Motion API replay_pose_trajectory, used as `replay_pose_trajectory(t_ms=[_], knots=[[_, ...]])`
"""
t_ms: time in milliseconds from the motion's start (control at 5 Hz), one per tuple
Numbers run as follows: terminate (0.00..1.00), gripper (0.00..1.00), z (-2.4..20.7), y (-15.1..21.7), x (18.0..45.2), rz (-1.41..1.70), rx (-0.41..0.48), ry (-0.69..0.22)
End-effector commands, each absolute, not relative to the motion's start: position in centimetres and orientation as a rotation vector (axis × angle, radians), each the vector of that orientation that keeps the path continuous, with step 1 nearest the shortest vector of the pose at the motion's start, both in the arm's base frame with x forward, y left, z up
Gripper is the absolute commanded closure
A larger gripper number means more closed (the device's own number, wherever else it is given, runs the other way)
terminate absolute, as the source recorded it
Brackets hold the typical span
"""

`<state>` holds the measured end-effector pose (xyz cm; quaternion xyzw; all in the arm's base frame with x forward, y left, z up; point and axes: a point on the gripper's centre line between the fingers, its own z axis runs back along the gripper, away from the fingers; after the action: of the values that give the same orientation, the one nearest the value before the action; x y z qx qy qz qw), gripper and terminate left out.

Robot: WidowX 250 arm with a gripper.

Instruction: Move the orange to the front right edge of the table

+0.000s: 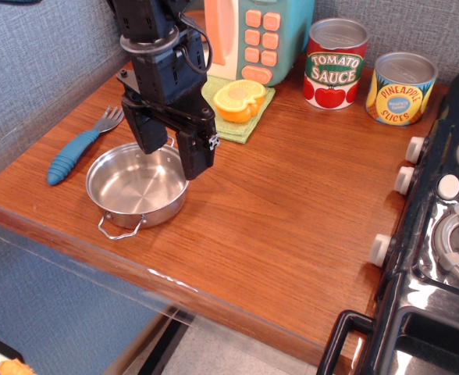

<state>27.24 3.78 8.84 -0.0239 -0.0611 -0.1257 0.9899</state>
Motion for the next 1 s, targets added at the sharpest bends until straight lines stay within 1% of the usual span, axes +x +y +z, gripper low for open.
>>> replay_pose_trajectory(t_ms=[0,200,400,600,800], knots=[[0.00,0.00,8.8,3.8,27.2,-0.252,-0.048,-0.123],[0.00,0.00,8.9,4.3,29.0,-0.237,-0.047,-0.134],[0.00,0.00,8.9,4.3,32.3,-0.222,-0.039,-0.151],[0.00,0.00,8.6,4.2,36.1,-0.209,-0.008,-0.171],[0.00,0.00,7.7,3.6,40.2,-0.208,0.018,-0.178]])
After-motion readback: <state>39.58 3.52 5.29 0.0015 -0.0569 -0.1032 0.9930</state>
